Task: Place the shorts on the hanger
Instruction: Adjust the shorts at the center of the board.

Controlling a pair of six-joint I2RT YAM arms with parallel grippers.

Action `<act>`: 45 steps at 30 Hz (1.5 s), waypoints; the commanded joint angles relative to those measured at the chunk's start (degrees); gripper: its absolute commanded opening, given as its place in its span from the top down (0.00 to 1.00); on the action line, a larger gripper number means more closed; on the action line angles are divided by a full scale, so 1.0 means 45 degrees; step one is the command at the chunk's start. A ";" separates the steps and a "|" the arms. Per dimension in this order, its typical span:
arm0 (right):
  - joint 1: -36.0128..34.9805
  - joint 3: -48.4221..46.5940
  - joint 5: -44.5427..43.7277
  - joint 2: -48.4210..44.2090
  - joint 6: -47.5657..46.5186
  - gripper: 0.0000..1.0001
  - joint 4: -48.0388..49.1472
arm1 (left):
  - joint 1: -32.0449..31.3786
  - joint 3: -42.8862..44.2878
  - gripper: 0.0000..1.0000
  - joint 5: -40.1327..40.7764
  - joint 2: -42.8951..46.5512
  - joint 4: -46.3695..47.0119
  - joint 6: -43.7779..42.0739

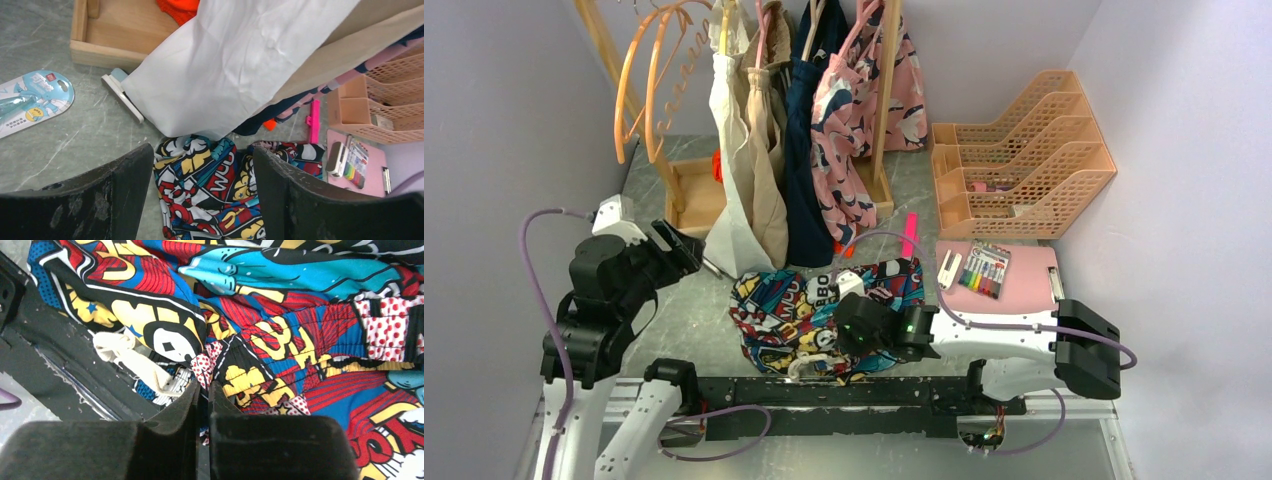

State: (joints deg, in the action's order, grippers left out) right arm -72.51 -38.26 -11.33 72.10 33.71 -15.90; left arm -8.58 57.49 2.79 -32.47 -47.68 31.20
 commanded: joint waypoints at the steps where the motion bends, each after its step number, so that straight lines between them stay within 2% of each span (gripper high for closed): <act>1: -0.0047 -0.0759 -0.1671 -0.0331 0.0039 1.00 -0.0839 | -0.0086 0.0239 0.24 -0.0858 0.0433 -0.0441 0.0222; 4: 0.0015 -0.1610 -0.3228 -0.0880 -0.0181 1.00 -0.1500 | -0.0086 -0.0083 0.27 -0.2341 0.0558 0.0197 -0.0006; 7: 0.0833 -0.2748 -0.3987 -0.1421 -0.0566 1.00 -0.1952 | -0.0086 -0.0569 0.29 -0.4629 0.0475 0.1358 -0.0275; 12: 0.3879 -0.3355 -0.2218 -0.1939 -0.1039 1.00 -0.1653 | -0.0086 -0.1845 0.29 -0.7258 0.0332 0.3264 -0.0071; 14: 0.4941 -0.3292 -0.1449 -0.1929 -0.0991 1.00 -0.1505 | -0.0086 -0.2196 0.26 -0.7680 0.0363 0.3437 -0.0004; 17: 0.5726 -0.2968 -0.0776 -0.1826 -0.0816 1.00 -0.1341 | -0.0105 -0.2628 0.21 -0.7699 0.0531 0.3306 -0.0151; 25: 0.5862 -0.1949 0.0147 -0.1753 -0.0513 1.00 -0.0443 | -0.0440 -0.3262 0.13 -0.7428 0.0209 0.2886 -0.0914; 27: 0.5864 -0.1870 0.0281 -0.1668 -0.0570 1.00 -0.0339 | -0.1032 -0.3192 0.10 -0.7129 -0.0154 0.3076 -0.0867; 29: 0.5860 -0.1883 0.0387 -0.1517 -0.0654 1.00 -0.0315 | -0.2580 -0.3021 0.08 -0.6121 -0.0686 0.3496 -0.0579; 31: 0.5856 -0.1939 0.0418 -0.1342 -0.0746 1.00 -0.0314 | -0.4822 -0.2736 0.08 -0.4213 -0.1459 0.3866 -0.0215; 34: 0.5843 -0.2003 0.0360 -0.1218 -0.0818 1.00 -0.0416 | -0.9031 -0.1979 0.08 -0.0528 -0.3014 0.4101 0.0417; 36: 0.5849 -0.2025 0.0342 -0.1278 -0.0865 1.00 -0.0526 | -1.0909 -0.1420 0.07 0.1373 -0.4001 0.4104 0.0597; 40: 0.5854 -0.2001 0.0517 -0.1714 -0.0773 1.00 -0.0810 | -1.2448 -0.0693 0.07 0.3062 -0.5743 0.3901 0.0520; 45: 0.5860 -0.2035 0.1454 -0.2456 -0.0655 1.00 -0.0914 | -1.2703 -0.0825 0.07 0.3542 -0.6770 0.4699 0.0397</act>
State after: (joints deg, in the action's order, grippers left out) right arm -46.28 -47.00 -8.51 64.18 30.74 -19.94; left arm -65.17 53.01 11.35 -61.23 -30.37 32.84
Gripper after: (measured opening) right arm 0.031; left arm 0.930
